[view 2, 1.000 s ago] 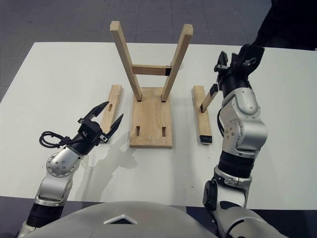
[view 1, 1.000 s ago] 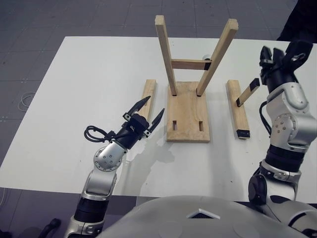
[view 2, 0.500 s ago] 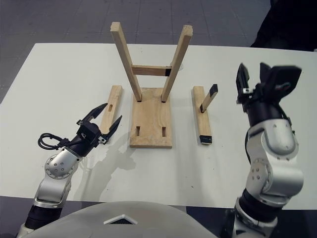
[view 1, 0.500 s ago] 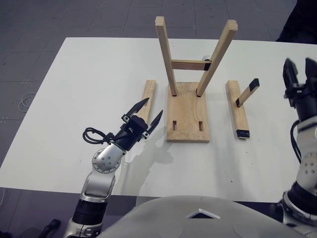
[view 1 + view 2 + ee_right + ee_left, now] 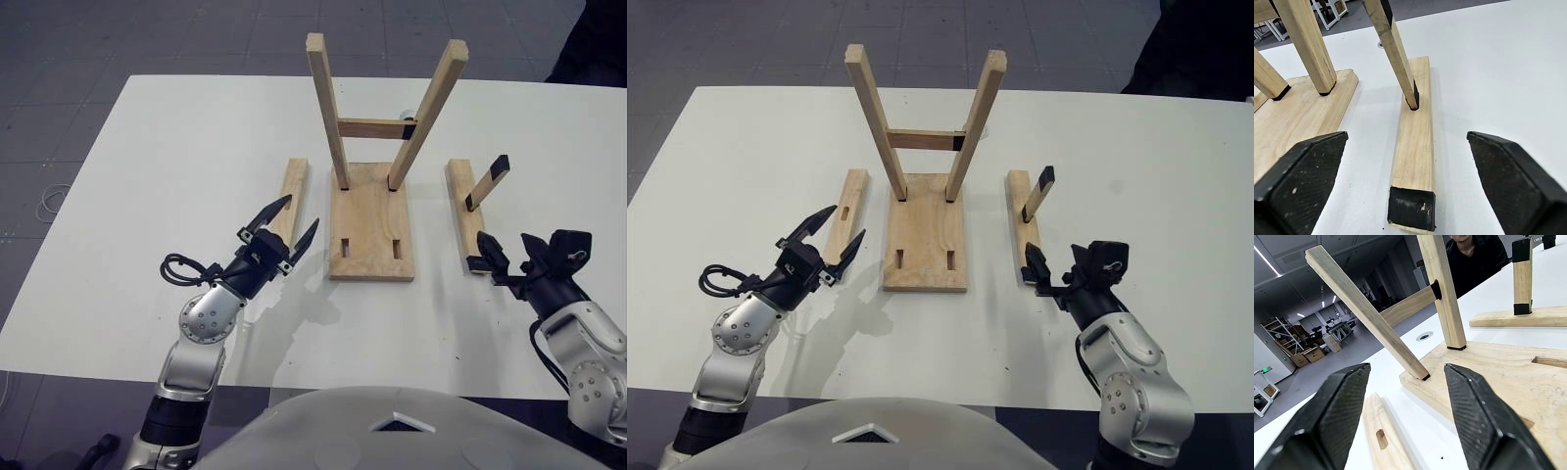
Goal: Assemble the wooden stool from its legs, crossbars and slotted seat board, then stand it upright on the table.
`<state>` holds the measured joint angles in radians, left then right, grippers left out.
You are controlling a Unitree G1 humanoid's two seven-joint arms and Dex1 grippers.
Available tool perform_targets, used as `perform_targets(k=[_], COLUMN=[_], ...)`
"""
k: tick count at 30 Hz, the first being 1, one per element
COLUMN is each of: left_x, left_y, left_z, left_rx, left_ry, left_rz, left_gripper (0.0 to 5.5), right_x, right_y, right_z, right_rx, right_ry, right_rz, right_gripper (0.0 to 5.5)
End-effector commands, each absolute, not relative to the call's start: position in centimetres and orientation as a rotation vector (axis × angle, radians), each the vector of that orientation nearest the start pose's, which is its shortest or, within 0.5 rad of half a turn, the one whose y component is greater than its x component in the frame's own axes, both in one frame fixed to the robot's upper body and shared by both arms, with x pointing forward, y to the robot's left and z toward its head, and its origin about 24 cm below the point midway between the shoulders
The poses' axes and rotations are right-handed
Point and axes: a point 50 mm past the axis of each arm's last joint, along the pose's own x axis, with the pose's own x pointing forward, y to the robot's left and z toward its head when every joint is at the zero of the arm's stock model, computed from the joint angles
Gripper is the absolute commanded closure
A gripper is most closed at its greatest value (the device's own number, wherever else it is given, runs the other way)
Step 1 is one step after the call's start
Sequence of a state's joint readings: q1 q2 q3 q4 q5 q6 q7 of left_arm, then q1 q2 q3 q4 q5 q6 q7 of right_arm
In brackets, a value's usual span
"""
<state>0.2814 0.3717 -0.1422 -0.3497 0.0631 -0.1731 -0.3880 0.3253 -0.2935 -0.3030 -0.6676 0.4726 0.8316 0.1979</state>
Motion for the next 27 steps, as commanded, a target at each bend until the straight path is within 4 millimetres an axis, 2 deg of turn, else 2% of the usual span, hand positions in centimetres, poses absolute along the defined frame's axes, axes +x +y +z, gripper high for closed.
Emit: perform_targets(k=[1,6,14,17,27], left_x=[18.8,18.9,18.8,18.8,18.9], left_y=[15.2,15.2,15.1,15.1,15.0], left_z=[6.9,6.9,6.8,6.8,6.8], left_rx=[0.410,0.408,0.406,0.406,0.407], left_ry=[-0.136,-0.136,-0.136,-0.138,-0.141], left_rz=[-0.585,-0.584,-0.589,-0.592,-0.593], left_gripper=[2.66,2.66,2.66,2.66,2.66], right_x=[17.9,18.1,18.1,18.1,18.5], right_y=[-22.1,-21.0,-21.6,-21.4,-21.7], right_z=[6.8,6.0,5.4,5.2,4.8], right_rx=[0.031,0.016,-0.027,-0.041,-0.150], right_ry=[0.483,0.553,0.618,0.643,0.705], right_rz=[0.074,0.103,0.050,0.053,0.039], right_gripper=[1.03,1.03,1.03,1.41,3.17])
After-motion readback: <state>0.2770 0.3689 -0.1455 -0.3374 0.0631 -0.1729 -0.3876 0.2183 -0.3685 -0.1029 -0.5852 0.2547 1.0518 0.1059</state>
